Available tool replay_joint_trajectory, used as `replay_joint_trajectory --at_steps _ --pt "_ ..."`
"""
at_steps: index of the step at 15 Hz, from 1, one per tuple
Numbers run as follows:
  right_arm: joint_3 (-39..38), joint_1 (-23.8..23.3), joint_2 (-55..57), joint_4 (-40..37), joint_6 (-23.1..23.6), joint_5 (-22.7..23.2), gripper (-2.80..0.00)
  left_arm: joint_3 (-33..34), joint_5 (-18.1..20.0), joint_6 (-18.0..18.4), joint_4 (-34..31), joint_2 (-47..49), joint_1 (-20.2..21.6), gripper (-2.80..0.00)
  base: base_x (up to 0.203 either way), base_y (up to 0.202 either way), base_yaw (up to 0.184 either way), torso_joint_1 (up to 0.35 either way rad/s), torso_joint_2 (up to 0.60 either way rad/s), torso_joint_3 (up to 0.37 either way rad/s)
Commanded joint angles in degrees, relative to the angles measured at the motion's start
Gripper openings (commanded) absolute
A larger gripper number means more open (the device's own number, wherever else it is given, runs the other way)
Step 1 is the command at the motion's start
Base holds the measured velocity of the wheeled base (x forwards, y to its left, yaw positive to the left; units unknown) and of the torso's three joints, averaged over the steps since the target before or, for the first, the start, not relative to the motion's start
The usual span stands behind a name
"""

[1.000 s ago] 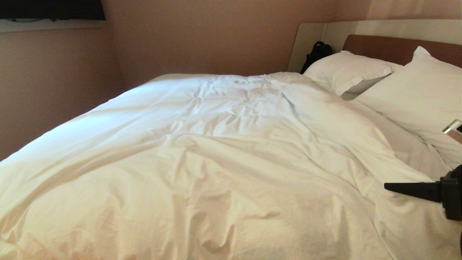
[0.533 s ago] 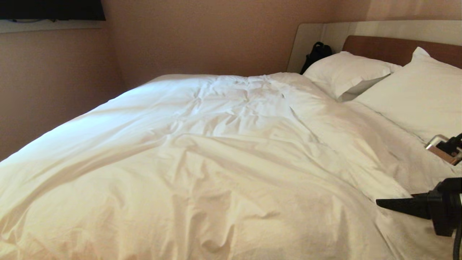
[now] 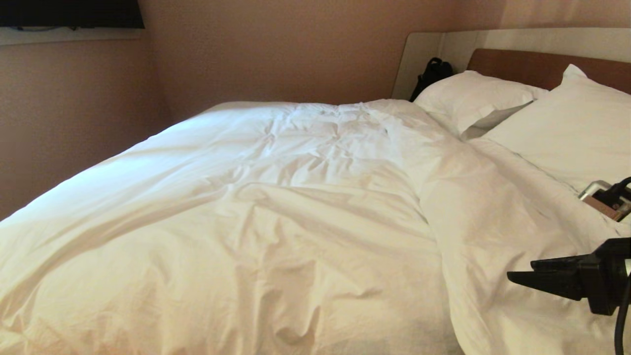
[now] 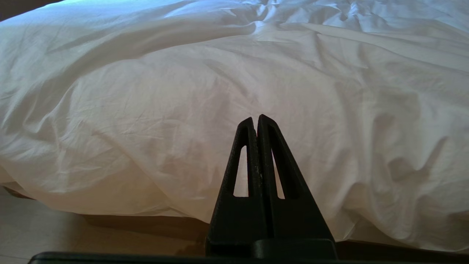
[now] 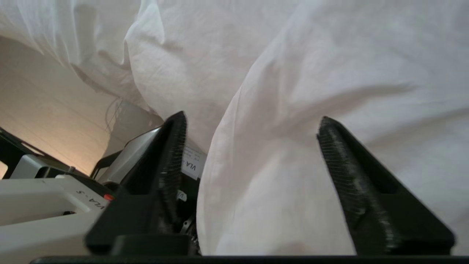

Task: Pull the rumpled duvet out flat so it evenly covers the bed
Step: Flatten the corners of the folded blanket

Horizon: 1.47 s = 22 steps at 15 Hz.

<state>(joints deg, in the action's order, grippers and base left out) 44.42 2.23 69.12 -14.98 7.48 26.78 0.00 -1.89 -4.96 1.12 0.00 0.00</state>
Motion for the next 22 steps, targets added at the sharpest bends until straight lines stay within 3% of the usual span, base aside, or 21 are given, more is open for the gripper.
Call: replay_joint_trajectory --at_steps 1,6,7,10,16,22 --pt "0.97 -0.12 -0.4 -0.24 -0.23 0.05 0.0 0.0 -0.04 -0.05 0.02 0.0 0.0 -2.8 0.0 0.0 0.0 0.0 0.0 0.0" --pt "3.08 -9.03 -3.16 -2.92 -2.45 -0.72 0.0 0.0 -0.04 -0.05 0.02 0.0 0.0 -2.8 0.0 0.0 0.0 0.0 0.0 0.0" --pt "3.11 -12.0 -3.56 -3.87 -2.5 -0.75 -2.8 0.0 -0.04 -0.05 0.02 0.0 0.0 -2.8 0.0 0.0 0.0 0.0 0.0 0.0" --pt "3.3 -18.89 -3.74 -6.48 -2.53 -0.62 -2.8 0.0 -0.04 -0.05 0.02 0.0 0.0 -2.8 0.0 0.0 0.0 0.0 0.0 0.0" --pt "0.27 -23.59 2.02 -5.09 -2.31 0.28 -2.8 0.0 -0.04 -0.05 0.02 0.0 0.0 -2.8 0.0 0.0 0.0 0.0 0.0 0.0" --pt "-9.95 -23.96 14.13 14.32 -1.99 0.38 -2.8 0.0 -0.04 -0.05 0.02 0.0 0.0 -2.8 0.0 0.0 0.0 0.0 0.0 0.0"
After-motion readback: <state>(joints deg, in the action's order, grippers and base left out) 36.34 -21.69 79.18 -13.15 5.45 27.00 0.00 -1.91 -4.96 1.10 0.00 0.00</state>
